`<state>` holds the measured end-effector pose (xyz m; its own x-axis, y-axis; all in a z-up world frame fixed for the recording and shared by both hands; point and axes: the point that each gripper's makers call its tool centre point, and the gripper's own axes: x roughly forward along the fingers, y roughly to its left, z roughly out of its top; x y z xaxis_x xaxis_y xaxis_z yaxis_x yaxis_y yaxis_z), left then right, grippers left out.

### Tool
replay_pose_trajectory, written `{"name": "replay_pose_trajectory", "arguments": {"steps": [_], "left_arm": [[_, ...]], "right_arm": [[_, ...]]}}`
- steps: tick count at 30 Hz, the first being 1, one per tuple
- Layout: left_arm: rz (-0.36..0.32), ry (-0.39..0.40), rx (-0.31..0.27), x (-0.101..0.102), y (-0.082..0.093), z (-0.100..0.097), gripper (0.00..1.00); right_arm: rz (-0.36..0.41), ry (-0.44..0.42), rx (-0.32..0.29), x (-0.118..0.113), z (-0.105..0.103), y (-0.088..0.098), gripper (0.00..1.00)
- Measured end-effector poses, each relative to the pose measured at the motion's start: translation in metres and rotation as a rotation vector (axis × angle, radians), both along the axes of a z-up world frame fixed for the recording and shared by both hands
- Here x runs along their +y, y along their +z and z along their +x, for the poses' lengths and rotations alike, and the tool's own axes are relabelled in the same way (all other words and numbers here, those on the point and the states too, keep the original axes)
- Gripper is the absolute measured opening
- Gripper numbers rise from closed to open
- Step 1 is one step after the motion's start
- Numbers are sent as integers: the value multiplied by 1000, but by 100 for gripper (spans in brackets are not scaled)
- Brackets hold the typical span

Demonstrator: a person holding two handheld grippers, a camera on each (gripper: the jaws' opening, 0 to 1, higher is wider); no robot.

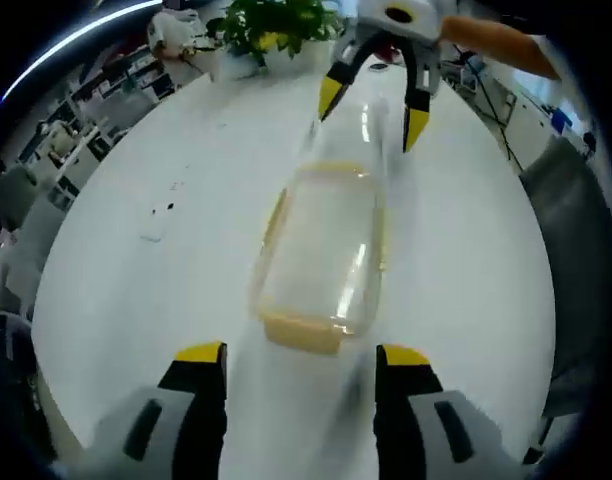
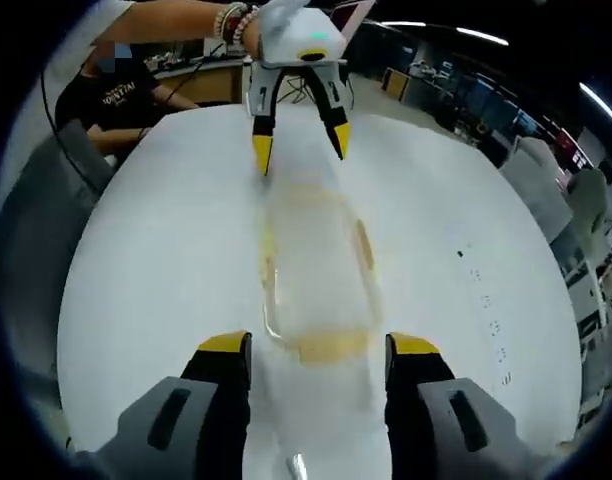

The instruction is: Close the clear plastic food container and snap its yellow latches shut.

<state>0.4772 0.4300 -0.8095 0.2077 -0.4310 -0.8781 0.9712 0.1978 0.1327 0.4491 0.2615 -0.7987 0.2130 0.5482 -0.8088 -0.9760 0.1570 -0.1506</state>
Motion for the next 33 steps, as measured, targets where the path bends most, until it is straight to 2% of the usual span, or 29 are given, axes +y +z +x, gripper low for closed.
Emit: {"name": "replay_pose_trajectory", "arguments": {"steps": [2, 6, 9, 12, 14, 19, 24, 27, 33], "left_arm": [[-3, -67, 34, -7, -6, -4, 46], [25, -99, 65, -10, -20, -4, 43], [46, -97, 67, -8, -26, 1, 39], [40, -101, 77, -10, -29, 4, 35], [44, -108, 83, -10, -31, 3, 35], [54, -138, 77, -12, -31, 4, 36], [74, -181, 70, -14, -32, 3, 35], [107, -204, 54, -14, -32, 2, 34], [130, -187, 71, -12, -31, -2, 33]], "right_arm": [[-26, 4, 34, -4, 12, -11, 49], [-55, 9, 81, -4, 21, -28, 47], [-99, 32, 104, -6, 23, -39, 47], [-128, 51, 134, -8, 22, -45, 47], [-136, 77, 139, -7, 21, -47, 45], [-148, 80, 164, -7, 19, -50, 41], [-154, 92, 163, -5, 23, -49, 39], [-169, 99, 162, -5, 21, -49, 38], [-194, 117, 145, -2, 15, -47, 37]]}}
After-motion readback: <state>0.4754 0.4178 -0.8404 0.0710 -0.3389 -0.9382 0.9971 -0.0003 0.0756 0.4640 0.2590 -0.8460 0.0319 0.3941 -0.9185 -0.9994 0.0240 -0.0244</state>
